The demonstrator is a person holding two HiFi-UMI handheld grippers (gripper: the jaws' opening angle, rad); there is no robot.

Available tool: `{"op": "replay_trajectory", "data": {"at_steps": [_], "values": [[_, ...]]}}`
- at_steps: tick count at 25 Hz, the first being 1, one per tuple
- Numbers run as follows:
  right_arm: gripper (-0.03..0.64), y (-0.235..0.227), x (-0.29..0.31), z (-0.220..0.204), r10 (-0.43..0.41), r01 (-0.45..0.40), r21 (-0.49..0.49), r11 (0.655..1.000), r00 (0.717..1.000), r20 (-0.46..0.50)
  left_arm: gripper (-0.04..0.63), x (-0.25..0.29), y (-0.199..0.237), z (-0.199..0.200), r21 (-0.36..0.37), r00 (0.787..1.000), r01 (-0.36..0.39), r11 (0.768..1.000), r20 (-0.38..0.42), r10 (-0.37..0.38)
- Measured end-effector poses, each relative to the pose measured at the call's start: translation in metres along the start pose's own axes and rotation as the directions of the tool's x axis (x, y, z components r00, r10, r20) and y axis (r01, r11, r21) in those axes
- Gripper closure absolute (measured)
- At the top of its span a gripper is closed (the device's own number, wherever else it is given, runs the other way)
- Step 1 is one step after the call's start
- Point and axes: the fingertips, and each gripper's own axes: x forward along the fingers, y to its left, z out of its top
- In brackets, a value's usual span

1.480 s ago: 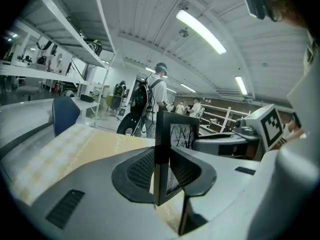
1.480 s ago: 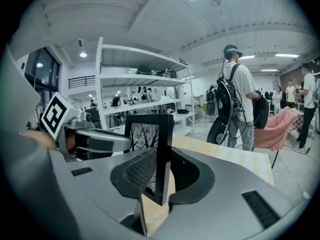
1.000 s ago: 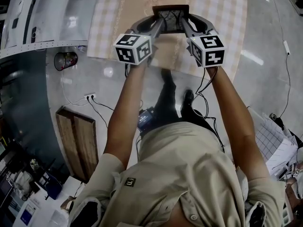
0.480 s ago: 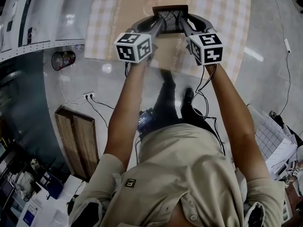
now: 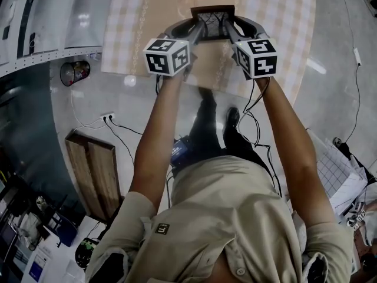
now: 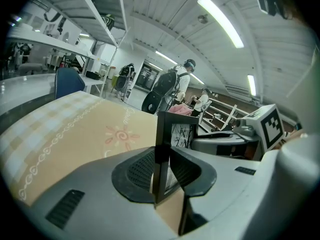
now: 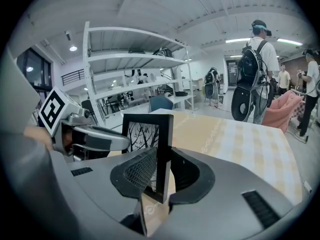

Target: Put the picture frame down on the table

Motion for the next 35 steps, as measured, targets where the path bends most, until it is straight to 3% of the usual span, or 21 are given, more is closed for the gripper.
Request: {"op": "replay_trajectory", "data": {"at_steps": [20, 35], "values": [[0.528, -0.014, 0.031, -0.01, -0.029, 0.029, -0.009, 1.0, 1.0, -0.01, 0.508, 0.023, 0.023, -0.006, 0.022, 0.999, -0.042, 0.999, 0.006, 0.041], [0.528, -0.023, 0.061, -0.017, -0.051, 0.051, -0.023, 0.998, 0.999, -0.001, 0.491, 0.04, 0.046, -0.014, 0.055, 0.992, -0.124, 0.991, 0.004, 0.124]]}}
